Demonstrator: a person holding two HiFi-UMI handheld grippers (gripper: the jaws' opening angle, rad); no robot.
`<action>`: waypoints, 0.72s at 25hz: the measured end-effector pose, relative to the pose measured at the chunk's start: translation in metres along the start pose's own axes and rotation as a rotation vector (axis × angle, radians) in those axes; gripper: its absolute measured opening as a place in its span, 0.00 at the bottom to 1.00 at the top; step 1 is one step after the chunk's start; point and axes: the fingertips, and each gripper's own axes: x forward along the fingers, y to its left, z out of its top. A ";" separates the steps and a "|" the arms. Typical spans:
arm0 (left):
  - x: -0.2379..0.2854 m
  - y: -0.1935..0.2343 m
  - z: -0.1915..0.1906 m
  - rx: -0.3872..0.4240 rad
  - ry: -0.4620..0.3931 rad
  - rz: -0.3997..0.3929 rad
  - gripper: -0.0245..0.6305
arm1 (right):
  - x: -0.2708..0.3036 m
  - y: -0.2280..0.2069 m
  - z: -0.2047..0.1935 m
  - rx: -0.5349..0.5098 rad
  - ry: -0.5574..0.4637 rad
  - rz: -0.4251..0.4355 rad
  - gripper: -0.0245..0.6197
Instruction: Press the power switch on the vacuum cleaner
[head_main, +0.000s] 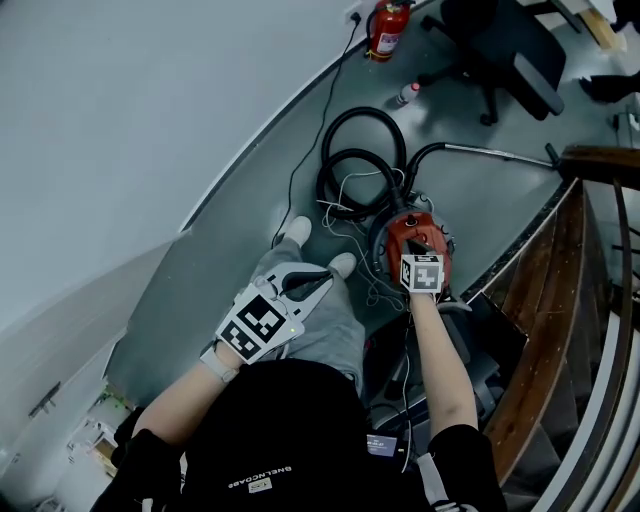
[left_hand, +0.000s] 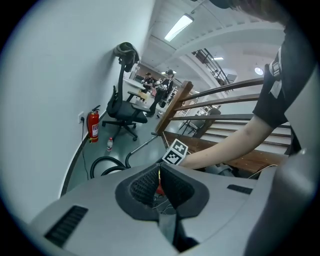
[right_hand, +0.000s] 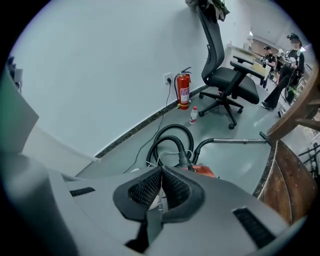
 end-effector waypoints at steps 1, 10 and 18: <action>-0.002 -0.001 0.003 0.010 -0.001 -0.004 0.06 | -0.010 0.007 0.003 0.002 -0.009 0.006 0.08; -0.019 -0.018 0.026 0.085 -0.006 -0.066 0.06 | -0.104 0.067 0.035 0.079 -0.165 0.064 0.08; -0.044 -0.039 0.057 0.166 -0.021 -0.126 0.06 | -0.201 0.106 0.064 0.161 -0.341 0.075 0.08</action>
